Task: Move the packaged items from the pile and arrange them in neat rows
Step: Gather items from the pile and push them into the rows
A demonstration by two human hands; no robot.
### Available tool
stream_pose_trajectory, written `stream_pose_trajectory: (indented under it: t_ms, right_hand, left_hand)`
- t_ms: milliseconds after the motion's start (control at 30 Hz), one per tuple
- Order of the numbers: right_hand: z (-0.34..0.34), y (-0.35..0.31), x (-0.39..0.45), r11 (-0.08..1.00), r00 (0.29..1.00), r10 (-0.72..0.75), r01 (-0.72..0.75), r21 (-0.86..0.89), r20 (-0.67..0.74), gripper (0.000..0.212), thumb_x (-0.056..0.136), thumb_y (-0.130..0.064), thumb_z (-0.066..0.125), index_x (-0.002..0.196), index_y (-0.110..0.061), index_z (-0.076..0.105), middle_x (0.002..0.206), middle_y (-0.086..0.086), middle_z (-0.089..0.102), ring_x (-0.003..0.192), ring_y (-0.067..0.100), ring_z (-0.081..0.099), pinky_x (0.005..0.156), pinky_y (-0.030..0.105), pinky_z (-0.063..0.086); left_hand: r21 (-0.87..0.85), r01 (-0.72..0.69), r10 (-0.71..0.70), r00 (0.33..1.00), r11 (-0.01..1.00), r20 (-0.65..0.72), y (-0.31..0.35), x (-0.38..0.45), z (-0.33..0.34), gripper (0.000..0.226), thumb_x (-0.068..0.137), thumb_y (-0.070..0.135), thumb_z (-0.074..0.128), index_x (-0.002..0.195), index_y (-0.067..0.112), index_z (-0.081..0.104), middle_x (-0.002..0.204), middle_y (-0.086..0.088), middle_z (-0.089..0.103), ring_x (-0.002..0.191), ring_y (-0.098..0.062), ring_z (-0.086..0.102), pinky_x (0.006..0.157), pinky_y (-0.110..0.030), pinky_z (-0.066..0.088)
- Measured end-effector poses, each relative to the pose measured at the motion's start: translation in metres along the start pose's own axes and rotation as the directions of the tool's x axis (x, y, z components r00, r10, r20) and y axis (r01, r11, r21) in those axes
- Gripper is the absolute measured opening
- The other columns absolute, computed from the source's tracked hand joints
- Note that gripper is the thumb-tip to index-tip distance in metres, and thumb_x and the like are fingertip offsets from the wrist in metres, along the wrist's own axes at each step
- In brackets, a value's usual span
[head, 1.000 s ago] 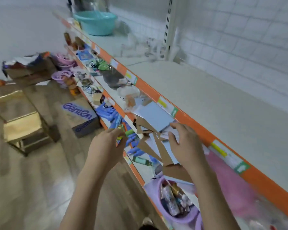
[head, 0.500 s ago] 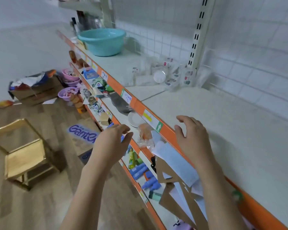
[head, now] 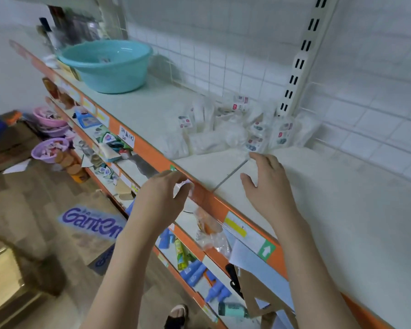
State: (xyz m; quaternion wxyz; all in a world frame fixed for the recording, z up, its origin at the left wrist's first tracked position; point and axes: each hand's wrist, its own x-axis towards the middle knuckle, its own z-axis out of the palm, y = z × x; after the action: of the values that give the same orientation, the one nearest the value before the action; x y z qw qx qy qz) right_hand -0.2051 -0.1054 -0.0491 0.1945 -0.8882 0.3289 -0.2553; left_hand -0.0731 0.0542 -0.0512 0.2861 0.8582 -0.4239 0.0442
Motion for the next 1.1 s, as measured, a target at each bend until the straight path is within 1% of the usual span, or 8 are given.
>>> stream_pose_trajectory:
  t_ms: [233, 300, 433, 600, 767, 867, 933, 1100]
  right_hand:
    - [0.041, -0.036, 0.084, 0.978, 0.985, 0.172, -0.173, -0.116, -0.013, 0.081, 0.082, -0.042, 0.064, 0.144, -0.022, 0.017, 0.148, 0.017, 0.015, 0.132, 0.036, 0.022, 0.103, 0.042, 0.03]
    - [0.051, -0.036, 0.092, 0.959, 0.971, 0.239, -0.237, -0.156, -0.005, 0.075, 0.084, -0.039, 0.062, 0.143, -0.022, 0.019, 0.143, 0.017, 0.023, 0.129, 0.036, 0.029, 0.098, 0.041, 0.035]
    - [0.058, -0.035, 0.09, 0.954, 0.952, 0.279, -0.29, -0.081, -0.125, 0.056, 0.086, -0.024, 0.06, 0.136, -0.02, 0.035, 0.127, 0.014, 0.04, 0.109, 0.033, 0.048, 0.085, 0.035, 0.041]
    - [0.046, -0.035, 0.067, 0.946, 0.908, 0.316, -0.325, 0.011, -0.274, 0.052, 0.08, -0.017, 0.062, 0.128, -0.021, 0.042, 0.119, 0.009, 0.039, 0.097, 0.024, 0.05, 0.074, 0.022, 0.033]
    - [0.04, -0.037, 0.04, 0.942, 0.877, 0.331, -0.331, 0.063, -0.348, 0.053, 0.078, -0.013, 0.064, 0.126, -0.023, 0.044, 0.118, 0.002, 0.037, 0.086, 0.013, 0.045, 0.073, 0.016, 0.031]
    - [0.04, -0.037, 0.033, 0.943, 0.875, 0.328, -0.324, 0.071, -0.356, 0.053, 0.078, -0.011, 0.066, 0.126, -0.022, 0.045, 0.118, 0.003, 0.039, 0.088, 0.014, 0.047, 0.078, 0.018, 0.034]
    - [0.041, -0.037, 0.032, 0.944, 0.874, 0.325, -0.323, 0.068, -0.36, 0.053, 0.078, -0.011, 0.065, 0.126, -0.022, 0.045, 0.12, 0.003, 0.039, 0.087, 0.011, 0.045, 0.076, 0.014, 0.031]
    - [0.039, -0.035, 0.033, 0.951, 0.88, 0.305, -0.303, 0.064, -0.365, 0.054, 0.078, -0.01, 0.065, 0.127, -0.022, 0.046, 0.121, 0.002, 0.039, 0.092, 0.007, 0.044, 0.077, 0.013, 0.03]
  left_hand:
    - [-0.041, -0.089, 0.089, 0.996, 0.995, -0.002, -0.056, 0.067, -0.017, 0.023, 0.09, 0.026, 0.055, 0.107, 0.014, 0.065, 0.1, 0.0, 0.064, 0.09, -0.019, 0.059, 0.071, -0.031, 0.048]
    - [-0.053, -0.134, 0.135, 0.991, 0.99, 0.013, -0.066, 0.08, -0.016, 0.024, 0.09, 0.026, 0.055, 0.109, 0.014, 0.064, 0.103, 0.0, 0.063, 0.093, -0.019, 0.059, 0.073, -0.03, 0.047]
    - [-0.11, -0.21, 0.215, 0.976, 0.971, 0.035, -0.074, 0.105, -0.006, 0.025, 0.089, 0.023, 0.057, 0.112, 0.014, 0.063, 0.111, -0.003, 0.062, 0.101, -0.023, 0.057, 0.078, -0.033, 0.047]
    - [-0.157, -0.304, 0.311, 0.95, 0.94, 0.026, -0.063, 0.136, 0.014, 0.037, 0.085, 0.021, 0.062, 0.12, 0.01, 0.057, 0.122, -0.011, 0.054, 0.11, -0.032, 0.05, 0.089, -0.038, 0.042]
    - [-0.165, -0.338, 0.356, 0.93, 0.926, 0.094, -0.039, 0.192, 0.029, 0.067, 0.084, 0.018, 0.059, 0.143, 0.015, 0.028, 0.146, -0.022, 0.024, 0.133, -0.038, 0.023, 0.109, -0.045, 0.026]
    - [-0.066, -0.323, 0.327, 0.895, 0.944, 0.302, -0.032, 0.226, 0.036, 0.092, 0.079, 0.026, 0.062, 0.147, 0.024, 0.001, 0.152, -0.023, -0.006, 0.14, -0.037, -0.003, 0.114, -0.046, 0.01]
    - [-0.004, -0.3, 0.277, 0.875, 0.954, 0.397, -0.032, 0.238, 0.041, 0.098, 0.078, 0.026, 0.064, 0.147, 0.026, -0.007, 0.151, -0.024, -0.014, 0.14, -0.037, -0.008, 0.113, -0.044, 0.007]
    - [-0.043, -0.283, 0.284, 0.919, 0.958, 0.274, -0.036, 0.241, 0.045, 0.086, 0.076, 0.012, 0.065, 0.146, 0.015, 0.014, 0.147, -0.017, 0.016, 0.13, -0.036, 0.021, 0.105, -0.036, 0.025]
